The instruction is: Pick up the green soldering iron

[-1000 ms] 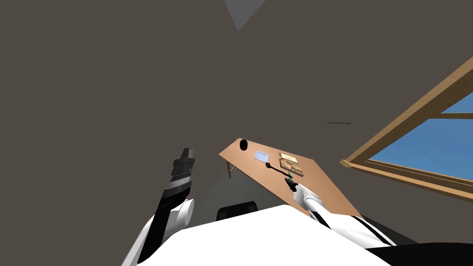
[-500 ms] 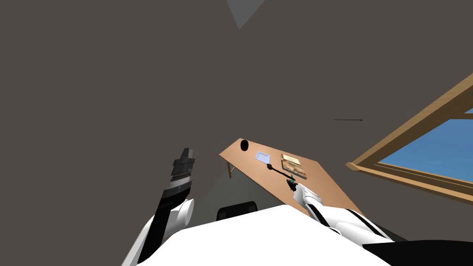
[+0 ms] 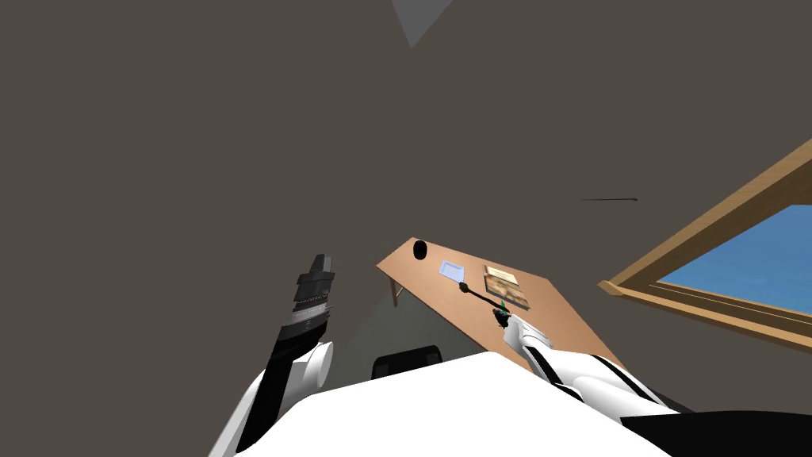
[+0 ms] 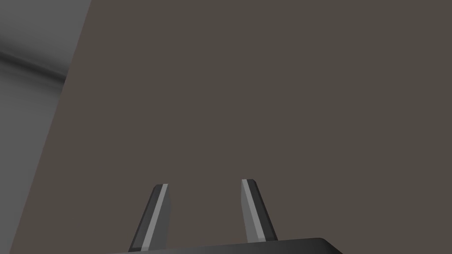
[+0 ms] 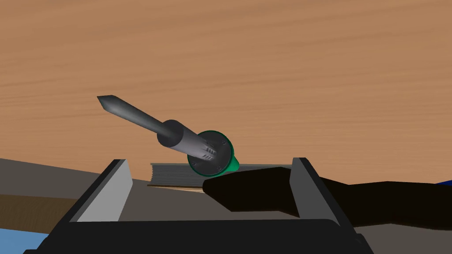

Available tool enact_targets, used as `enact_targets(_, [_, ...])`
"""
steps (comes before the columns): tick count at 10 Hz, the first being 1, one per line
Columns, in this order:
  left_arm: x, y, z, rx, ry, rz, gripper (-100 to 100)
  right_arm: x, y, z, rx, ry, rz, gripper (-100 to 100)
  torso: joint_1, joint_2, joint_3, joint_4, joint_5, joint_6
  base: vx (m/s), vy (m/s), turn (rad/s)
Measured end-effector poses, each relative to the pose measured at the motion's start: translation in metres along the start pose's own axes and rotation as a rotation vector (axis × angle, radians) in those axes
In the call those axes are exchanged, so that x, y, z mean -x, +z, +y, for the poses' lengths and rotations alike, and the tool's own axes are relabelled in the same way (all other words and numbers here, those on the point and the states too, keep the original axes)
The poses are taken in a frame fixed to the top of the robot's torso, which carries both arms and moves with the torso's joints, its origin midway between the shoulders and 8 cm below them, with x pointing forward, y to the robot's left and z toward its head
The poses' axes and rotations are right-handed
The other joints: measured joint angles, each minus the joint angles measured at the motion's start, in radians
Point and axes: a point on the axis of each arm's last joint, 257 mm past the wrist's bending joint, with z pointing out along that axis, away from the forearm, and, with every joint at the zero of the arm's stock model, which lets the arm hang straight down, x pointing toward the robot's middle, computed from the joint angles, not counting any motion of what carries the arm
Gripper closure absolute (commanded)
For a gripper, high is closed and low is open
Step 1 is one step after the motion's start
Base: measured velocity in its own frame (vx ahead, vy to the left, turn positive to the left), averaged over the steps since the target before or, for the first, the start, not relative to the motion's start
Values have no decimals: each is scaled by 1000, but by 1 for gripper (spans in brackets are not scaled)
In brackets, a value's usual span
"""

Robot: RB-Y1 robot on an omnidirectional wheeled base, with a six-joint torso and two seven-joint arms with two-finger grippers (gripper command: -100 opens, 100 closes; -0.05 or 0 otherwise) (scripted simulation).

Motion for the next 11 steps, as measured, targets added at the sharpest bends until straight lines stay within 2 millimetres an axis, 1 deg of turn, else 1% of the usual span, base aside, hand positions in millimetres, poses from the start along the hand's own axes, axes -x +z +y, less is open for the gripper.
enact_targets(6, [0,0,0,0,0,0,0,1,1,-6,-25,-6,7,-100,0,0,0,0,0,0,8,-2,7])
enact_targets(7, [0,0,0,0,0,0,0,1,1,-6,-25,-5,7,0,0,0,0,0,0,0,0,0,0])
enact_targets(8, [0,0,0,0,0,0,0,1,1,-6,-25,-5,7,-100,0,0,0,0,0,0,40,-14,-84])
enact_targets(9, [0,0,0,0,0,0,0,0,0,-9,-24,-14,2,-100,-1,-2,-1,0,0,1,99,-34,-121])
enact_targets(10, [0,0,0,0,0,0,0,-4,0,-18,-30,-29,1,-100,-2,-5,-3,-1,0,1,101,-19,-30])
enact_targets(11, [0,0,0,0,0,0,0,-8,-1,-22,-27,-20,2,-100,-2,-6,-3,-1,0,0,91,-8,-67])
